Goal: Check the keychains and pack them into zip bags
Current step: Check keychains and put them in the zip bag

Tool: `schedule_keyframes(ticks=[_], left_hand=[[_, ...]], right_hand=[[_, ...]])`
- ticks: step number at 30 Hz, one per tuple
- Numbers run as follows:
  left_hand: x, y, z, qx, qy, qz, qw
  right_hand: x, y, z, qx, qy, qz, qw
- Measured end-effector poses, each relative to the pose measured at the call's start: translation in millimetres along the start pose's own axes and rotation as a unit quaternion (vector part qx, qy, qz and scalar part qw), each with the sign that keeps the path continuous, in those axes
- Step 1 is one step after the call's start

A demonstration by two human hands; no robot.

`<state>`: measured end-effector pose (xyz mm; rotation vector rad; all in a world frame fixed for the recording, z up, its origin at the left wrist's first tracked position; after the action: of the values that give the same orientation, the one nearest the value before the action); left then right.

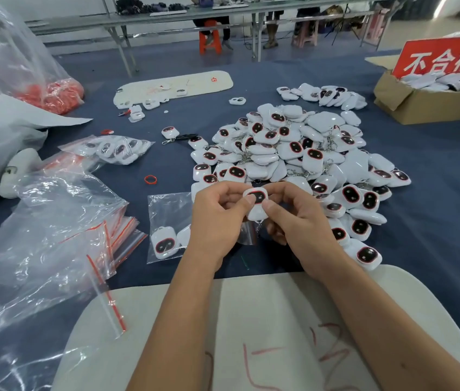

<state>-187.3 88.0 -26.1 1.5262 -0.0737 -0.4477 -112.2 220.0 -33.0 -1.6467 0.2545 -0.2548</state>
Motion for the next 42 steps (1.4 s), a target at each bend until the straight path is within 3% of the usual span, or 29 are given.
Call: schedule_keyframes(ticks=[17,33,37,42], left_hand=[[2.1,2.2,-8.5,0.008,-0.048,-0.034,0.998],[2.1,1.8,-7.6,0.052,-0.062,-0.023,0.996],[0.5,1.8,-4.7,0.063,-0.038,-0.03,0.997],[-0.4,-0.6,-2.2,0.056,-0.006,-0.029,0.998]], right_hand=[[-2.7,-1.5,9.6,0.065,0.073,0.013,0.995],[-1.7,-6.2,7.3,0.098,0.068,0.031,0.992],[-1.3,-5.3,3.6,0.066,0.049,0.025,0.996],[-1.7,-5.3,3.6,0.117,0.048,0.025,0.992]])
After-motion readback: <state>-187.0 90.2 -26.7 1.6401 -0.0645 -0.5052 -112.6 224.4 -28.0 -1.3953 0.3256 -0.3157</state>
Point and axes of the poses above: each hand's wrist, its own x-axis away from the middle knuckle, its own z-axis out of the back of the hand, y = z × x, the point moved 9 cm from there along -x, towards the middle knuckle, and after that the axes turned 9 degrees about -z, right-handed, at the moved point
